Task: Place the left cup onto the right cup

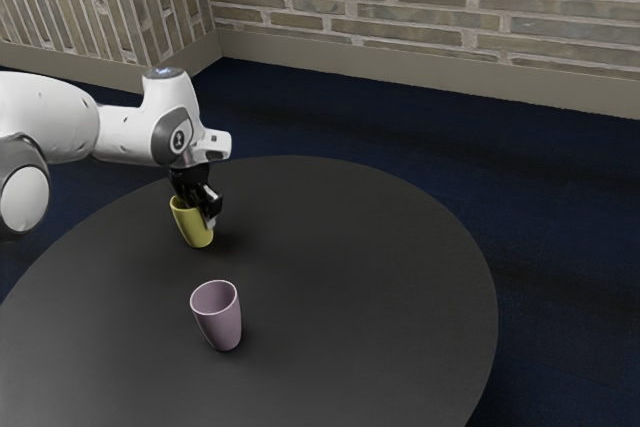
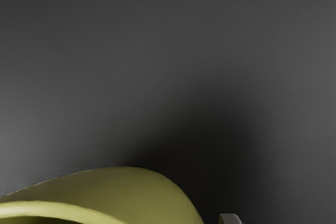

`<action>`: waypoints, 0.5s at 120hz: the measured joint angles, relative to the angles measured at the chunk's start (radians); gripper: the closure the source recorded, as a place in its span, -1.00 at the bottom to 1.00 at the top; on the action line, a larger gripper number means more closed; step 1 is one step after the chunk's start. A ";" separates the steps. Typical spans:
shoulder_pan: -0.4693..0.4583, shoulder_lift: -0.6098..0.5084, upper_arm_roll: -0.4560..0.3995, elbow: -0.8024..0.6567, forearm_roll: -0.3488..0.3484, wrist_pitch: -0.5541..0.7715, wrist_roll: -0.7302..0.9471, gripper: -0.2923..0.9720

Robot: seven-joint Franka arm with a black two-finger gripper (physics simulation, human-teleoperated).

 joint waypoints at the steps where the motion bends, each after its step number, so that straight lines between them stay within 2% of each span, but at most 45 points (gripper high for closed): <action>1: 0.000 0.000 0.000 0.000 0.000 0.000 0.000 0.28; 30: -0.001 0.001 -0.001 -0.001 -0.005 0.003 0.001 0.52; 60: -0.002 -0.002 -0.003 -0.001 -0.001 0.003 0.000 0.64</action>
